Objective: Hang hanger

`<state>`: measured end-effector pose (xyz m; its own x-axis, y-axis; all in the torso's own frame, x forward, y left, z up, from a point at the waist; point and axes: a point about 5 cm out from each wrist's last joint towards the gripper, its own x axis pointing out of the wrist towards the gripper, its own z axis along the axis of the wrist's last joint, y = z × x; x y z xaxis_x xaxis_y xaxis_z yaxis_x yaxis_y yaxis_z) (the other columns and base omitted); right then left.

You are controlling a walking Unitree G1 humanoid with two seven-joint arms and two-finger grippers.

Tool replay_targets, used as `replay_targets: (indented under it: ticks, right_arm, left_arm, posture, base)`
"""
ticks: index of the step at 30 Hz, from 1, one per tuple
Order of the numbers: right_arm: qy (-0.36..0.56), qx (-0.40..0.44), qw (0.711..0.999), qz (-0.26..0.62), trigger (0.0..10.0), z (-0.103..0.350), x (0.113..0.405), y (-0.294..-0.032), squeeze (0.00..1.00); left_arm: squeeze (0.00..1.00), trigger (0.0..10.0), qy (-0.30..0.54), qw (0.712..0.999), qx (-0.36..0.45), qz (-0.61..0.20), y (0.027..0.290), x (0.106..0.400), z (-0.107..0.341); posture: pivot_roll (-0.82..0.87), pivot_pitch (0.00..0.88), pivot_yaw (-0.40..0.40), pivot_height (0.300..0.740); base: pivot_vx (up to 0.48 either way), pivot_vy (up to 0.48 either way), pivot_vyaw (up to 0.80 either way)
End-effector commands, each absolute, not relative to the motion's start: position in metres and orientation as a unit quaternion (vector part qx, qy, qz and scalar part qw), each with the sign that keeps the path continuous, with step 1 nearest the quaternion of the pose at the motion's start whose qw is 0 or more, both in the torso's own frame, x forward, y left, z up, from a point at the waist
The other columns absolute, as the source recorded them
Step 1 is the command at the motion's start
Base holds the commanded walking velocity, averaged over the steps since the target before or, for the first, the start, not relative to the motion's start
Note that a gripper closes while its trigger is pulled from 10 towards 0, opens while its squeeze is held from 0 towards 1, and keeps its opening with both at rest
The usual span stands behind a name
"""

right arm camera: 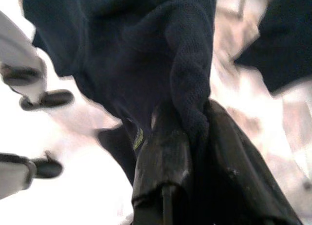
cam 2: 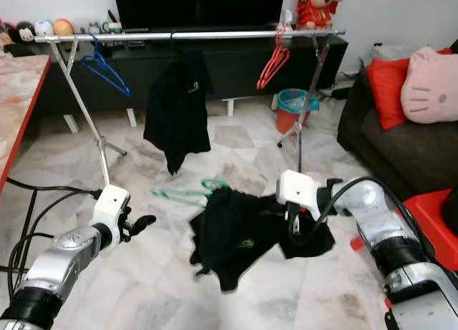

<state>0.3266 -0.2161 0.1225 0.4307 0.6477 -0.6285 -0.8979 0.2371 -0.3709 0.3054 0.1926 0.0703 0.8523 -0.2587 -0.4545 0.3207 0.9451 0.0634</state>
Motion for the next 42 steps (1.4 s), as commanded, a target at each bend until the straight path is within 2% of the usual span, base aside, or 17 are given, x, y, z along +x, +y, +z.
replay_targets:
  ticks: [1,4,6,7,8,9,11,12,16,17,20,24,25,31,34,37,42]
  right_arm:
    - [0.198,-0.379,0.789,0.441,10.0,0.122,0.334,-0.224,0.0]
    - [0.261,-0.421,0.775,0.392,10.0,0.103,0.329,-0.239,0.0]
    - [0.289,-0.478,0.734,0.386,10.0,0.088,0.32,-0.249,0.0]
    - [0.289,-0.478,0.734,0.386,10.0,0.088,0.32,-0.249,0.0]
    - [0.302,-0.509,0.706,0.39,10.0,0.076,0.312,-0.255,0.0]
    - [0.302,-0.509,0.706,0.39,10.0,0.076,0.312,-0.255,0.0]
    - [0.312,-0.528,0.674,0.412,10.0,0.066,0.301,-0.26,0.0]
    - [0.312,-0.528,0.674,0.412,10.0,0.066,0.301,-0.26,0.0]
    - [0.249,-0.556,0.627,0.485,10.0,0.069,0.294,-0.251,0.0]
    - [0.249,-0.556,0.627,0.485,10.0,0.069,0.294,-0.251,0.0]
    - [0.222,-0.606,0.56,0.52,10.0,0.076,0.291,-0.257,0.0]
    - [0.173,-0.652,0.503,0.54,10.0,0.092,0.296,-0.259,0.0]
    - [0.173,-0.652,0.503,0.54,10.0,0.092,0.296,-0.259,0.0]
    - [0.132,-0.678,0.438,0.575,10.0,0.096,0.296,-0.252,0.0]
    - [0.106,-0.695,0.417,0.577,10.0,0.101,0.3,-0.248,0.0]
    - [0.097,-0.708,0.407,0.57,10.0,0.104,0.304,-0.249,0.0]
    - [0.053,-0.726,0.384,0.568,10.0,0.113,0.31,-0.244,0.0]
  left_arm:
    - [0.0,10.0,0.22,0.964,0.081,-0.126,0.199,0.31,0.074]
    - [0.0,10.0,0.216,0.967,0.091,-0.103,0.206,0.312,0.076]
    - [0.0,10.0,0.214,0.967,0.092,-0.103,0.206,0.314,0.076]
    - [0.0,10.0,0.214,0.967,0.092,-0.103,0.206,0.314,0.076]
    - [0.0,10.0,0.212,0.967,0.094,-0.102,0.204,0.315,0.076]
    - [0.0,10.0,0.212,0.967,0.094,-0.102,0.204,0.315,0.076]
    - [0.0,10.0,0.212,0.967,0.097,-0.105,0.201,0.317,0.076]
    - [0.0,10.0,0.212,0.967,0.097,-0.105,0.201,0.317,0.076]
    - [0.0,10.0,0.213,0.965,0.099,-0.117,0.196,0.318,0.073]
    - [0.0,10.0,0.213,0.965,0.099,-0.117,0.196,0.318,0.073]
    - [0.0,10.0,0.215,0.962,0.098,-0.14,0.19,0.316,0.071]
    - [0.0,10.0,0.221,0.958,0.099,-0.157,0.187,0.312,0.067]
    - [0.0,10.0,0.221,0.958,0.099,-0.157,0.187,0.312,0.067]
    - [0.0,10.0,0.225,0.953,0.105,-0.174,0.185,0.31,0.064]
    - [0.0,10.0,0.225,0.951,0.106,-0.182,0.184,0.309,0.064]
    - [0.0,10.0,0.227,0.948,0.105,-0.199,0.181,0.308,0.064]
    - [0.0,10.0,0.254,0.917,0.124,-0.283,0.174,0.293,0.056]
  posture:
    - [0.03,0.0,-0.044,0.74]
    - [0.03,0.0,-0.038,0.74]
    - [0.03,0.0,-0.035,0.74]
    - [0.03,0.0,-0.035,0.74]
    - [0.03,0.0,-0.034,0.74]
    - [0.03,0.0,-0.034,0.74]
    - [0.02,0.0,-0.032,0.74]
    - [0.02,0.0,-0.032,0.74]
    - [0.01,0.0,-0.031,0.74]
    - [0.01,0.0,-0.031,0.74]
    - [0.01,0.0,-0.035,0.74]
    - [0.01,0.0,-0.04,0.74]
    - [0.01,0.0,-0.04,0.74]
    - [0.02,0.0,-0.045,0.74]
    - [0.02,0.0,-0.048,0.74]
    - [0.02,0.0,-0.052,0.74]
    - [0.02,0.0,-0.059,0.74]
  base:
    - [0.0,0.0,0.0]
    - [0.0,0.0,0.0]
    - [0.0,0.0,0.0]
    - [0.0,0.0,0.0]
    - [0.0,0.0,0.0]
    - [0.0,0.0,0.0]
    - [0.0,0.0,0.0]
    - [0.0,0.0,0.0]
    - [0.0,0.0,0.0]
    - [0.0,0.0,0.0]
    - [0.0,0.0,0.0]
    - [0.0,0.0,0.0]
    - [0.0,0.0,0.0]
    - [0.0,0.0,0.0]
    - [0.0,0.0,0.0]
    - [0.0,0.0,0.0]
    - [0.0,0.0,0.0]
